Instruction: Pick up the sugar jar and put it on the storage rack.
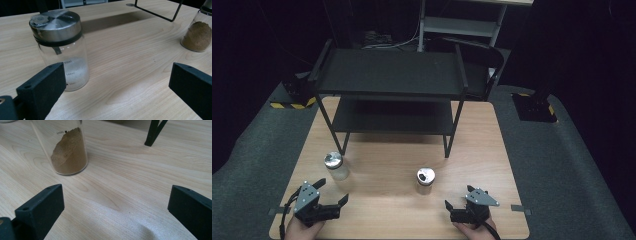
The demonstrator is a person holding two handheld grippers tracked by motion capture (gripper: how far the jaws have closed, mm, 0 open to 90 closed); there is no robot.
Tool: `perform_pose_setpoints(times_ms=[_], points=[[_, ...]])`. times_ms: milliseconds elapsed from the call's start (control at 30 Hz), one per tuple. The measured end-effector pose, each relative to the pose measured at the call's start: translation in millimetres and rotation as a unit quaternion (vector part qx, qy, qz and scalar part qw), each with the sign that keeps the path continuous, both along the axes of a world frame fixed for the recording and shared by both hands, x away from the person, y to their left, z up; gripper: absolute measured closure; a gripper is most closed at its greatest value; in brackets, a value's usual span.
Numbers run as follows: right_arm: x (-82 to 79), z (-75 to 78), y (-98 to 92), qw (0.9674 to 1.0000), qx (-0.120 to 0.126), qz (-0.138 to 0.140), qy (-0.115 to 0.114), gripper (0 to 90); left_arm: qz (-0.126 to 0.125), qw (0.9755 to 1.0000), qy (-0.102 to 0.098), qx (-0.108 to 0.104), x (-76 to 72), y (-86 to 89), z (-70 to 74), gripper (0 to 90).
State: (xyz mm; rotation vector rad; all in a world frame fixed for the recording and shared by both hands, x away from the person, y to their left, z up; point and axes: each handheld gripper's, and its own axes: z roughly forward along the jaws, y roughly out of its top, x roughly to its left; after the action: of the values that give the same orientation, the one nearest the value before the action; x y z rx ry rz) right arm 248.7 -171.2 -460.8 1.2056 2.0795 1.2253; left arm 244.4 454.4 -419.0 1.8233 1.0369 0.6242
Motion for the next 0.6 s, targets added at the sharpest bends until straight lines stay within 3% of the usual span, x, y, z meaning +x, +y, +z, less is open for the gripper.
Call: perform_pose_setpoints(times_ms=[300, 600], points=[[1.1, 0.6, -0.2, 1.0, -0.001, 0.003, 0.002, 0.1, 0.009, 0.9999, 0.009, -0.002, 16.5, 3.6, 2.9, 1.2], [0.8, 0.8, 0.8, 1.0, -0.002, -0.002, 0.003, 0.1, 0.015, 0.9999, 0.007, 0.005, 23.0, 8.6, 5.7, 1.2]])
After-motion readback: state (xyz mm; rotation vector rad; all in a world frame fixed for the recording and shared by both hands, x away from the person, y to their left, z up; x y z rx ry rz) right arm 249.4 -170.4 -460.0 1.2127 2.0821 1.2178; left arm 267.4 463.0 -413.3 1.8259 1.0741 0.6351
